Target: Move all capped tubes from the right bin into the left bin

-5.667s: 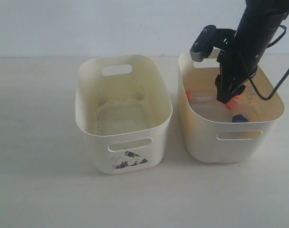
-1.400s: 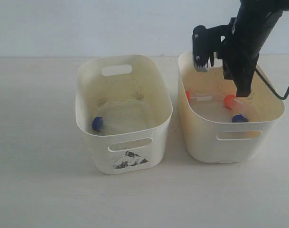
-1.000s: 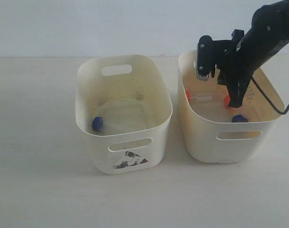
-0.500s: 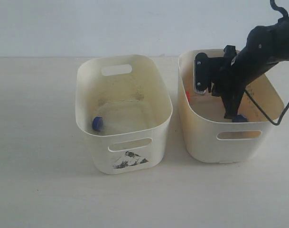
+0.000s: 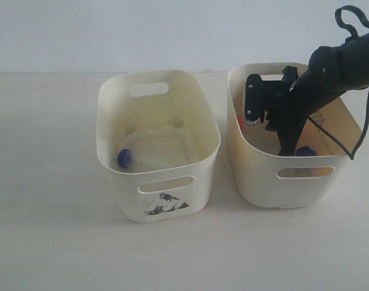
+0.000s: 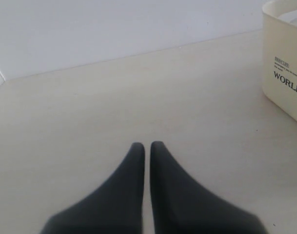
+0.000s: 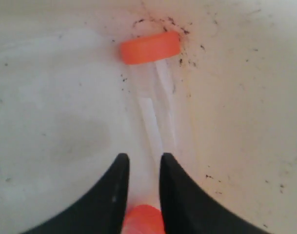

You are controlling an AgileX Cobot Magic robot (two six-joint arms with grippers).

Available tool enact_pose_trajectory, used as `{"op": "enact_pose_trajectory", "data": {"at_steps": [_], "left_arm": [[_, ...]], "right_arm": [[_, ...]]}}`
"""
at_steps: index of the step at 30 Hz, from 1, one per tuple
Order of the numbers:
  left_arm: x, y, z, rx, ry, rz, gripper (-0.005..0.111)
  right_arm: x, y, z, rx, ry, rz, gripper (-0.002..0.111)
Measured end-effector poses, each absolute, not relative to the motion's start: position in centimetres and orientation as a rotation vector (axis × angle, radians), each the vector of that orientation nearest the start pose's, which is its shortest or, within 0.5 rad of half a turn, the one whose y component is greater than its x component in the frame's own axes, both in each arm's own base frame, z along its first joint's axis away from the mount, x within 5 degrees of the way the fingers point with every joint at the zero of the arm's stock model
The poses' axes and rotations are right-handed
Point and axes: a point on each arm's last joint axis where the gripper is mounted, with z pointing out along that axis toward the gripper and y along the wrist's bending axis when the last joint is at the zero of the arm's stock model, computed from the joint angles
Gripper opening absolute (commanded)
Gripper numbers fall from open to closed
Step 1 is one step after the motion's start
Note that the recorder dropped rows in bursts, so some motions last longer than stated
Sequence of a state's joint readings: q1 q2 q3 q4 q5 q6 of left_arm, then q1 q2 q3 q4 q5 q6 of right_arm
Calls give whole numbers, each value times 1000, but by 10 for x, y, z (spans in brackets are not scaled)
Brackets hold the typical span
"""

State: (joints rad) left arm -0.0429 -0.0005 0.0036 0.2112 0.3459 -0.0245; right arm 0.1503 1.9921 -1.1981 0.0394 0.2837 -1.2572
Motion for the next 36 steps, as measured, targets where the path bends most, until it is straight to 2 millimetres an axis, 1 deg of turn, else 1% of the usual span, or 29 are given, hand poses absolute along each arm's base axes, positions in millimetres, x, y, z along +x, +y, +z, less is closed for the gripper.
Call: {"op": "enact_pose_trajectory", "data": {"at_steps": [1, 3, 4, 12, 15, 17, 20, 21, 24, 34, 36], "left_arm": [[54, 4, 181, 148, 1822, 158, 4], [54, 4, 181, 148, 1822, 158, 4], [54, 4, 181, 148, 1822, 158, 4], [54, 4, 181, 148, 1822, 158, 4], [54, 4, 181, 148, 1822, 158, 4], [54, 4, 181, 148, 1822, 158, 4], [54, 4, 181, 148, 1822, 158, 4], [54, 4, 181, 148, 1822, 158, 4], [54, 4, 181, 148, 1822, 158, 4], [54, 4, 181, 148, 1822, 158, 4], [54, 4, 181, 148, 1822, 158, 4]], "right_arm": [[401, 62, 143, -1654, 2019, -384, 54], [401, 62, 143, -1653, 2019, -385, 65], [401, 62, 143, -1652, 2018, -386, 68], [403, 62, 144, -1632, 1997, -404, 67], [405, 62, 136, -1636, 2003, -399, 68], [406, 62, 126, -1633, 2022, -388, 68], [410, 63, 127, -1553, 2021, -400, 83], [411, 63, 127, -1505, 2029, -398, 85], [411, 63, 126, -1456, 2062, -378, 85], [412, 63, 116, -1439, 2092, -358, 84], [413, 63, 114, -1422, 2107, -347, 73]]}}
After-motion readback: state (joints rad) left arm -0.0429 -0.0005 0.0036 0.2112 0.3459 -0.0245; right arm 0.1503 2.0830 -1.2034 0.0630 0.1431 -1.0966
